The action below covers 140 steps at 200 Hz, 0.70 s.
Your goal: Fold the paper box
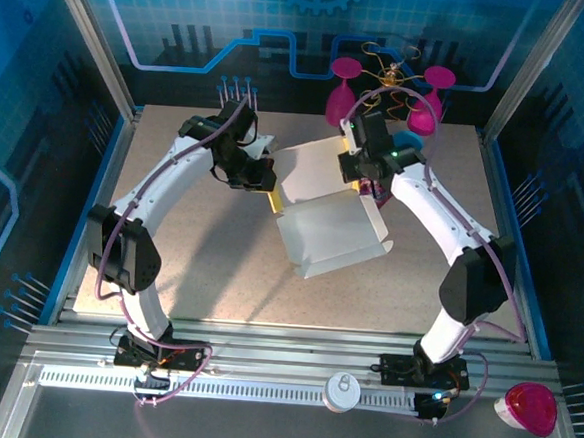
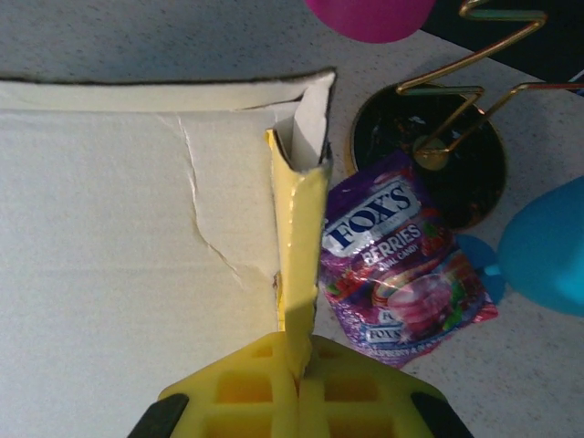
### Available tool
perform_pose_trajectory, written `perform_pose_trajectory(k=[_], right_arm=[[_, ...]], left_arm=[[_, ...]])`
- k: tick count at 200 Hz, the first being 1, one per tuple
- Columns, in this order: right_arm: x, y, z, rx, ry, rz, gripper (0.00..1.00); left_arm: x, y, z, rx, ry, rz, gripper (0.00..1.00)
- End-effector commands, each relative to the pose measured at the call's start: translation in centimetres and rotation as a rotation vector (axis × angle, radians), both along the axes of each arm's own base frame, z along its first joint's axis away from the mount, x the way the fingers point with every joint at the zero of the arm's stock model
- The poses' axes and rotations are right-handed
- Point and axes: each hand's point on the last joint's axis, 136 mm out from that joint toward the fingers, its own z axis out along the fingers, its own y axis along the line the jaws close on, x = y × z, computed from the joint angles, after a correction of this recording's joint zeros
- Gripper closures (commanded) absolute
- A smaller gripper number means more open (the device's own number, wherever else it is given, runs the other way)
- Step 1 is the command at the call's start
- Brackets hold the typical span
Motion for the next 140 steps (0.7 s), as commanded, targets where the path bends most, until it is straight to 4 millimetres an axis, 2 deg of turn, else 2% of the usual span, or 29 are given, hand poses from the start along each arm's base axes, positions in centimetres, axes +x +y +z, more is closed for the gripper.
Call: perform_pose_trajectory(k=[1, 46, 89, 108, 140], right_arm=[[-0.5, -1.5, -0.4, -0.136, 0.030, -0.060, 1.00], [-1.1, -1.3, 0.7, -0.289, 0.000, -0.118, 1.00], [-1.2, -2.5, 1.2, -0.392, -0.016, -0.193, 1.00], [-1.0, -2.7, 1.4, -0.409, -0.022, -0.200, 1.00], [-0.9, -1.8, 1.7, -0.405, -0.035, -0.165, 1.00]], left_arm=[[0.3, -0.5, 2.5, -0.029, -0.071, -0.018, 1.00], [0.5, -0.4, 2.0, 0.018, -0.060, -0.003, 1.00], [0.7, -0.2, 1.7, 0.042, -0.054, 0.020, 1.00], [0.8, -0.3, 1.8, 0.042, -0.055, 0.019, 1.00], [1.0, -0.5, 1.9, 0.039, -0.057, 0.017, 1.00]])
